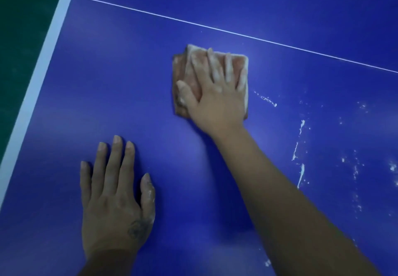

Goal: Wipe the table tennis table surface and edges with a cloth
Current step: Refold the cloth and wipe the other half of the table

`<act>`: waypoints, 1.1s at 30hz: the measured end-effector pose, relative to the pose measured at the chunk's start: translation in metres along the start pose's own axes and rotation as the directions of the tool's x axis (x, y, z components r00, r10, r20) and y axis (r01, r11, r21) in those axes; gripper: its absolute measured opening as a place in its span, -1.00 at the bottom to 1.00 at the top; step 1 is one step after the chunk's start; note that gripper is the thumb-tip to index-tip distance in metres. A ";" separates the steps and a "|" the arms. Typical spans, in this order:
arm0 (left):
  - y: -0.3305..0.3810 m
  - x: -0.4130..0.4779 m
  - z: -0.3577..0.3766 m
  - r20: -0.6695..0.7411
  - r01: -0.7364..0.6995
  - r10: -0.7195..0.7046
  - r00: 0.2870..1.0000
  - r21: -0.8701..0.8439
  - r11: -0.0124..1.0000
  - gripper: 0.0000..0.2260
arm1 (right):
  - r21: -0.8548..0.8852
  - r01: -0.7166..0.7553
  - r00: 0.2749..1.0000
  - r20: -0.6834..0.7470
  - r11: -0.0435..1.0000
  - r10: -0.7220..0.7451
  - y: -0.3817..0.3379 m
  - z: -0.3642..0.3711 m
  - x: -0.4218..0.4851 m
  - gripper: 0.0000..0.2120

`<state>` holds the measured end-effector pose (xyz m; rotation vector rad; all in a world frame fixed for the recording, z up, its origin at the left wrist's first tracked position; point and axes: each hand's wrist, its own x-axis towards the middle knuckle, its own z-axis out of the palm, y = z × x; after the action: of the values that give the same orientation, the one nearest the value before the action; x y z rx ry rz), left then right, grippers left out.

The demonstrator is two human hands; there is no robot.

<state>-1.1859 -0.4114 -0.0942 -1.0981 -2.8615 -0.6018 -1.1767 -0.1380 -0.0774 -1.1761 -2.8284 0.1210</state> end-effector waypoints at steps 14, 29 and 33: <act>0.000 0.000 -0.001 0.026 0.010 -0.010 1.000 -0.021 1.000 -0.40 | -0.031 -0.571 0.818 0.071 0.821 0.571 0.161 -0.028 -0.023 -0.22; -0.005 -0.001 0.004 -0.005 -0.014 0.013 1.000 -0.020 1.000 -0.41 | -0.041 -0.461 0.885 0.056 0.886 0.463 0.212 -0.034 0.021 -0.20; -0.004 0.000 0.003 0.010 0.003 -0.003 1.000 -0.019 1.000 -0.41 | -0.015 -0.630 0.774 0.062 0.776 0.630 0.225 -0.036 -0.004 -0.19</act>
<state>-1.1876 -0.4132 -0.0984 -1.1021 -2.8724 -0.6274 -1.0117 0.0191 -0.0642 -2.1062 -2.3363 0.2051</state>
